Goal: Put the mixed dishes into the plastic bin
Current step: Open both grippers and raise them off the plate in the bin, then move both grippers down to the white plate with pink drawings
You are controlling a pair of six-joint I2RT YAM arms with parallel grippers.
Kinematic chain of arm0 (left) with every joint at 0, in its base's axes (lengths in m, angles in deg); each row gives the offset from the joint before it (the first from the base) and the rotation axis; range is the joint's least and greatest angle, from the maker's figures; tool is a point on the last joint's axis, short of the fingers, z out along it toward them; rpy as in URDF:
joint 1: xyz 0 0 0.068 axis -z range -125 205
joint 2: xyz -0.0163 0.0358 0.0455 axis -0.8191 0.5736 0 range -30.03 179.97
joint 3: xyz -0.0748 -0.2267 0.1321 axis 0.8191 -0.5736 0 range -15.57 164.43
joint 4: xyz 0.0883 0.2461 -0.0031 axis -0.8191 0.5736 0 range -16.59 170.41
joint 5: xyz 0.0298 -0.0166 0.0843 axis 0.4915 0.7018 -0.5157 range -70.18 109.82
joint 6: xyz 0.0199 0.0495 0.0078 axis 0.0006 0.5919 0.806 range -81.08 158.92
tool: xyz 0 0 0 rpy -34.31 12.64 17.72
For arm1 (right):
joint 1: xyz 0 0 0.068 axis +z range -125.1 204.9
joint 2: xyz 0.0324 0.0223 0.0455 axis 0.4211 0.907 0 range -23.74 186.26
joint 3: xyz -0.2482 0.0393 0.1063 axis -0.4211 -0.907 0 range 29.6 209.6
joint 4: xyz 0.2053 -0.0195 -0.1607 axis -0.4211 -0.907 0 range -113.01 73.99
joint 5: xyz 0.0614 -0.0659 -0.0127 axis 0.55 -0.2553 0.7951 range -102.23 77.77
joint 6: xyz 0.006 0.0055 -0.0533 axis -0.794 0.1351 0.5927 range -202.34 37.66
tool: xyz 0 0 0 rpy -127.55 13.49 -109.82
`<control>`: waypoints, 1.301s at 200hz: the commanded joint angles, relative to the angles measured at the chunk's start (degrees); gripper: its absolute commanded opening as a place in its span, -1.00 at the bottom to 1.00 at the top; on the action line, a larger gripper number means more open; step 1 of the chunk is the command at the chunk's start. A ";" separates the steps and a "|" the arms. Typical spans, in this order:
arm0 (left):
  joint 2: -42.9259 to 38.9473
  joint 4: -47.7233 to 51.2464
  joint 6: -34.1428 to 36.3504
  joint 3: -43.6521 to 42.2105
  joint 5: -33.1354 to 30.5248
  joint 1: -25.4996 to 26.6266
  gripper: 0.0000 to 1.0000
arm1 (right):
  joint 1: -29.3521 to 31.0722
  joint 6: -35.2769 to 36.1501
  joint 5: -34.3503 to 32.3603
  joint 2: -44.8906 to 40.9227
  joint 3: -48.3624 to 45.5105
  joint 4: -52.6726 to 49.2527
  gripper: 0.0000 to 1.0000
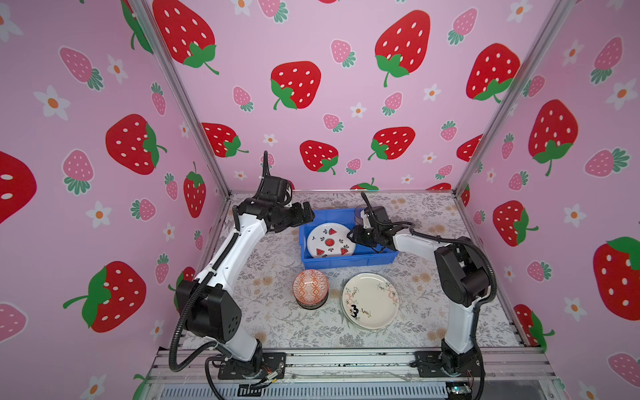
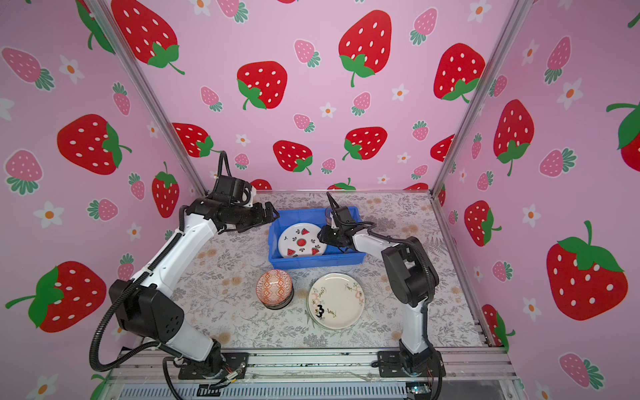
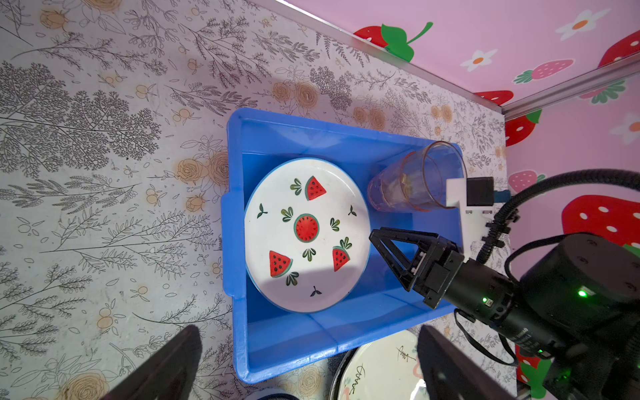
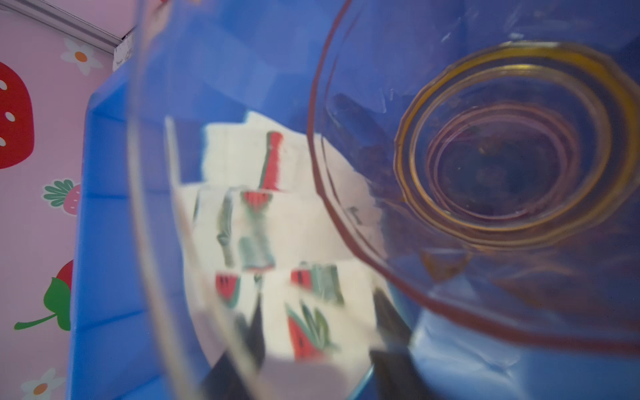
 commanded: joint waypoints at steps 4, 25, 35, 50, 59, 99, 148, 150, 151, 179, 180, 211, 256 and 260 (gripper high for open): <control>-0.02 -0.47 0.07 -0.58 0.26 -0.33 1.00 | 0.29 0.59 -1.46 0.56 -0.29 -1.27 -0.03; -0.01 -0.38 0.11 -0.61 0.17 -0.31 1.00 | 0.33 1.41 -2.47 -0.28 -0.14 -1.74 -0.01; -0.05 -0.39 0.23 -0.53 0.00 -0.23 1.00 | 0.29 1.92 -3.29 -0.96 -0.23 -1.87 0.01; -0.15 -0.34 0.18 -0.58 -0.26 -0.29 1.00 | 0.29 2.88 -4.64 -2.09 0.13 -2.64 0.02; -0.16 -0.39 0.20 -0.56 -0.29 -0.32 1.00 | 0.28 3.66 -5.29 -2.73 0.30 -3.14 0.02; -0.47 -0.45 0.35 -0.66 -0.62 -0.27 1.00 | 0.30 6.06 -8.34 -6.36 0.13 -4.54 0.08; -1.13 -0.39 0.62 -0.82 -0.98 -0.35 0.98 | 0.28 8.04 -10.59 -11.78 0.72 -7.78 0.23; -1.21 -0.46 0.62 -0.82 -0.91 -0.34 0.98 | 0.28 8.06 -10.64 -12.05 0.69 -7.86 0.24; -1.24 -0.51 0.63 -0.80 -0.89 -0.34 0.98 | 0.28 8.06 -10.66 -12.17 0.67 -7.89 0.24; -2.91 -0.31 -0.37 -1.58 -3.68 -0.24 0.98 | 0.20 8.61 -11.72 -16.27 0.74 -11.40 0.74; -3.05 -0.35 -0.52 -1.66 -4.00 -0.29 0.98 | 0.20 8.65 -11.77 -16.44 0.74 -11.59 0.76; -6.61 -1.23 -2.55 -3.90 -7.08 0.14 0.98 | 0.03 8.89 -12.90 -22.81 -1.77 -16.25 0.99; -12.82 6.34 -11.52 -4.35 -8.64 7.33 0.98 | -3.09 9.87 -6.30 -34.57 -10.87 -22.29 0.99; -13.49 6.96 -12.38 -4.26 -9.55 8.63 0.98 | -3.58 9.86 -5.37 -35.69 -11.93 -22.68 0.99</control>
